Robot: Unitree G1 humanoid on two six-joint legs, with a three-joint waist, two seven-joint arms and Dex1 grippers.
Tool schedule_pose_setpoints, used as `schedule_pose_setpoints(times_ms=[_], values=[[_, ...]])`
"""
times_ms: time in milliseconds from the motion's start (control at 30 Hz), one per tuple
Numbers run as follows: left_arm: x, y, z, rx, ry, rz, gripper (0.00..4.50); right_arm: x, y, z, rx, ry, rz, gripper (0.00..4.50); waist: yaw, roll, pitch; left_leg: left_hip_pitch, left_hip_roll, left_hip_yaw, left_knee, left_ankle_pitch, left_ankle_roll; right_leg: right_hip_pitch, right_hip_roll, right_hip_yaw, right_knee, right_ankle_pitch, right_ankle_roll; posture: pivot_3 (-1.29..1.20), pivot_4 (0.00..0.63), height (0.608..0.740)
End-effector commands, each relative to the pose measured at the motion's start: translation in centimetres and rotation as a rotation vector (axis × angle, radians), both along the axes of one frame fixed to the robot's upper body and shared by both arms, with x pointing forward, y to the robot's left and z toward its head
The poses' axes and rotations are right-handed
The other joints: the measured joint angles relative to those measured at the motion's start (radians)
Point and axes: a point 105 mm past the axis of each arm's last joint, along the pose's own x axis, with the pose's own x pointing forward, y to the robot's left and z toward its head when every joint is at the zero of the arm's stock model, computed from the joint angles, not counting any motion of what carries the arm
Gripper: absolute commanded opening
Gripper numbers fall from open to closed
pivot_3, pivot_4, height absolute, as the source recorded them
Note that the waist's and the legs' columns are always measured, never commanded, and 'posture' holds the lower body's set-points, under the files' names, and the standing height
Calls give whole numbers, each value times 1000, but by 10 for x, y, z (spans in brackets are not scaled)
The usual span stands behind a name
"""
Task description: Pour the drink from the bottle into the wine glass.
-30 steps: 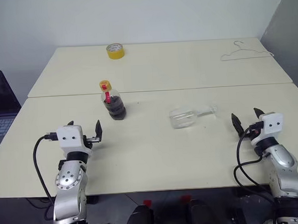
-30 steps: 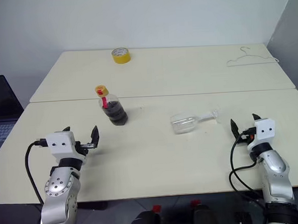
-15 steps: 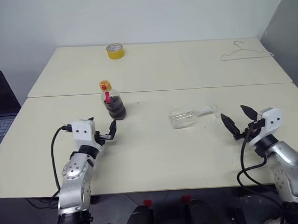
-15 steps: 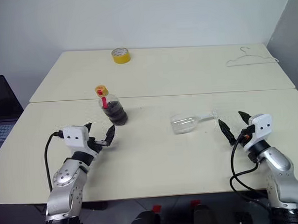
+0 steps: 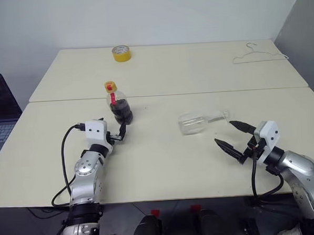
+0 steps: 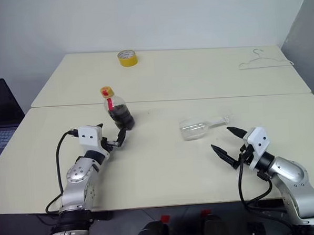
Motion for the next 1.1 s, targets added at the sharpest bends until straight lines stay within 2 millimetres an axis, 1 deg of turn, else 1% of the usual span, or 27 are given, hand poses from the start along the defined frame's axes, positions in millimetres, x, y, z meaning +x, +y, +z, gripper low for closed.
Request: schedule_pose_setpoints(times_ms=[33, 133, 333, 567, 867, 1100], values=[[5, -5, 14, 16, -44, -29, 4493, 3, 5, 16, -11, -79, 21, 4500, 0, 0, 0, 0, 0, 0, 0, 0, 0, 0, 0, 0, 0, 0, 0, 0, 150, 740], [6, -9, 17, 21, -52, -38, 4493, 5, 6, 19, -12, -88, 25, 4500, 0, 0, 0, 0, 0, 0, 0, 0, 0, 0, 0, 0, 0, 0, 0, 0, 150, 740], [1, -18, 22, 16, -48, -63, 4493, 7, 11, 23, -17, -94, 40, 4500, 0, 0, 0, 0, 0, 0, 0, 0, 0, 0, 0, 0, 0, 0, 0, 0, 150, 740], [5, -21, 30, 11, -53, -47, 4493, 6, 21, 30, -26, -99, 90, 4500, 0, 0, 0, 0, 0, 0, 0, 0, 0, 0, 0, 0, 0, 0, 0, 0, 150, 740], [17, -23, 33, -28, -48, -21, 4493, 10, 32, 38, -35, -104, 148, 4500, 0, 0, 0, 0, 0, 0, 0, 0, 0, 0, 0, 0, 0, 0, 0, 0, 150, 740], [22, -19, 31, -46, -43, 10, 4493, 13, 37, 40, -33, -109, 162, 4500, 0, 0, 0, 0, 0, 0, 0, 0, 0, 0, 0, 0, 0, 0, 0, 0, 150, 740]])
